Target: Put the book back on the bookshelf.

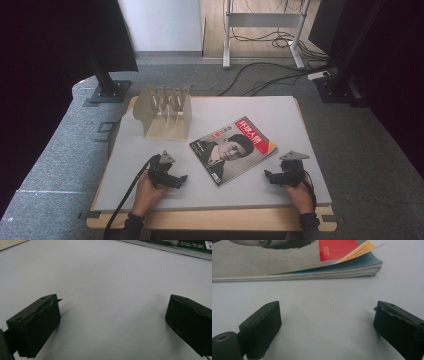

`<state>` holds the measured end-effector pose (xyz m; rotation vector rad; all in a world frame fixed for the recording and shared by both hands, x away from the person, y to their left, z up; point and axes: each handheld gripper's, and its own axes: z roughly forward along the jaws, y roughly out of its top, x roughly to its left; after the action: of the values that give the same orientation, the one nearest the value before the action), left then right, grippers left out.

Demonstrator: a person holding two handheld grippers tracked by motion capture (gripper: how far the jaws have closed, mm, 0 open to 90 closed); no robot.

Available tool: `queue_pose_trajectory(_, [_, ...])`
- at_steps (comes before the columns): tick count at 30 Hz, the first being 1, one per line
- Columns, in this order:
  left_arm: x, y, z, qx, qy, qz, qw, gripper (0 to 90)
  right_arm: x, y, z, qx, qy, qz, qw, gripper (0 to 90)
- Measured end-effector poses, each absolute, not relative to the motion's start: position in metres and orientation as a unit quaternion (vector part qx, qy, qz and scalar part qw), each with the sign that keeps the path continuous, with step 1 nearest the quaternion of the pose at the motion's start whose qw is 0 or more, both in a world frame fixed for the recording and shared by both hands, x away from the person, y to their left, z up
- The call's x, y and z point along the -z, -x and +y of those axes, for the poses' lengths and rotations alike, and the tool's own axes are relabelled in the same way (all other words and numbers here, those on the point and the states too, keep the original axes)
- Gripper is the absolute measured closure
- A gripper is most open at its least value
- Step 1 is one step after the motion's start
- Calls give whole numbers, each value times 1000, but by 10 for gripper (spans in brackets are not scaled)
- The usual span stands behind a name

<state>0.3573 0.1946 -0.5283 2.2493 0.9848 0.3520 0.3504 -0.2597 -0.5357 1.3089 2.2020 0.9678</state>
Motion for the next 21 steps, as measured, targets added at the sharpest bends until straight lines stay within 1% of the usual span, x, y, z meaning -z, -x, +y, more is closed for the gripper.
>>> queue_pose_trajectory(18, [527,-359,194,-131,-860,374,322,0,535,-351,-259,-345,-470,787,199,68])
queue_pose_trajectory(19, [526,-360,192,-124,-861,370,327,0,535,-351,-259,-344,-471,788,198,69])
queue_pose_trajectory(21, [524,-362,190,-126,-861,366,331,0,534,-351,-259,-342,-470,789,197,75])
